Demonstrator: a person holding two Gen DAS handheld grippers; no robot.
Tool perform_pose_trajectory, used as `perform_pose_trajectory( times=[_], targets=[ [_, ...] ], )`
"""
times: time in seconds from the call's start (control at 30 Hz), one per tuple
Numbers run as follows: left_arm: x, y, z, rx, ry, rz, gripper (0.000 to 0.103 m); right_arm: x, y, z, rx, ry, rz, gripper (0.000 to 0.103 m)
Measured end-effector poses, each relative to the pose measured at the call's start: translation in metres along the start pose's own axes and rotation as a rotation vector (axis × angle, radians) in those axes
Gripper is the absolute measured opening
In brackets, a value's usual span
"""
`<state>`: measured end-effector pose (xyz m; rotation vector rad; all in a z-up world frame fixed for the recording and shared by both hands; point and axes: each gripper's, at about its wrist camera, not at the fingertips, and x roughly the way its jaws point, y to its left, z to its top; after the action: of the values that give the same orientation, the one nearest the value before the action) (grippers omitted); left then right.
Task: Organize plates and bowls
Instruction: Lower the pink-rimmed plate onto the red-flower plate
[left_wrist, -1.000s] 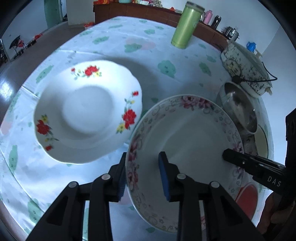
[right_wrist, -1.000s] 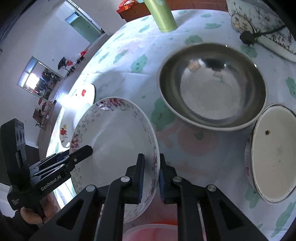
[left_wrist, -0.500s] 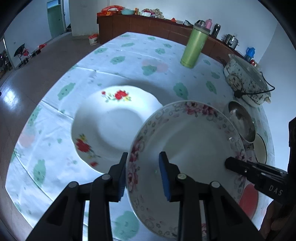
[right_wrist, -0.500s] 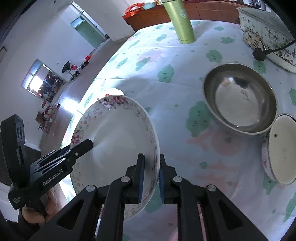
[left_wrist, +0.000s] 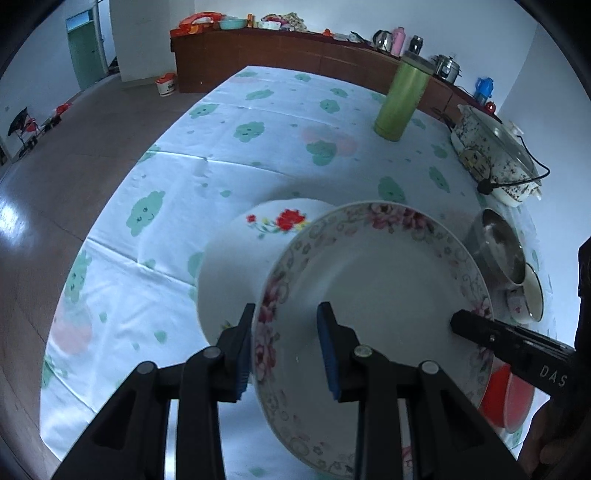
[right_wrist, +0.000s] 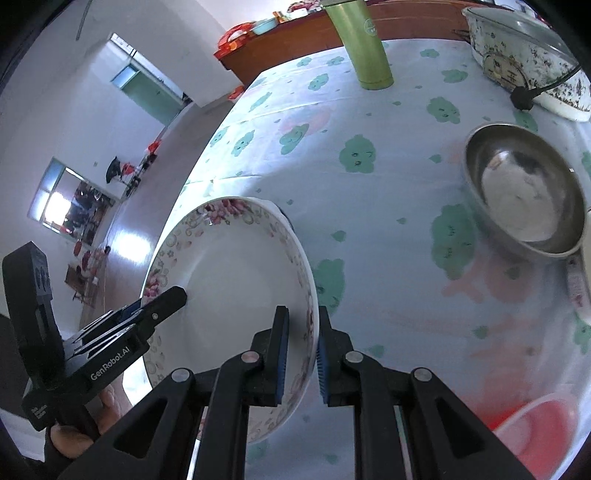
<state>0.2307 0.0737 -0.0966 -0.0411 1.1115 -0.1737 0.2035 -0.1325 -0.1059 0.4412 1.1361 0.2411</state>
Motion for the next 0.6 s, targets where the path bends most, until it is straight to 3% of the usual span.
perform_pose_trajectory(
  times=[0.6],
  targets=[
    [0.049,0.047,0.039,0.091,0.031,-0.027,0.031,0.055,0.034,0.013,0.095,-0.025,-0.091,0.015]
  ],
)
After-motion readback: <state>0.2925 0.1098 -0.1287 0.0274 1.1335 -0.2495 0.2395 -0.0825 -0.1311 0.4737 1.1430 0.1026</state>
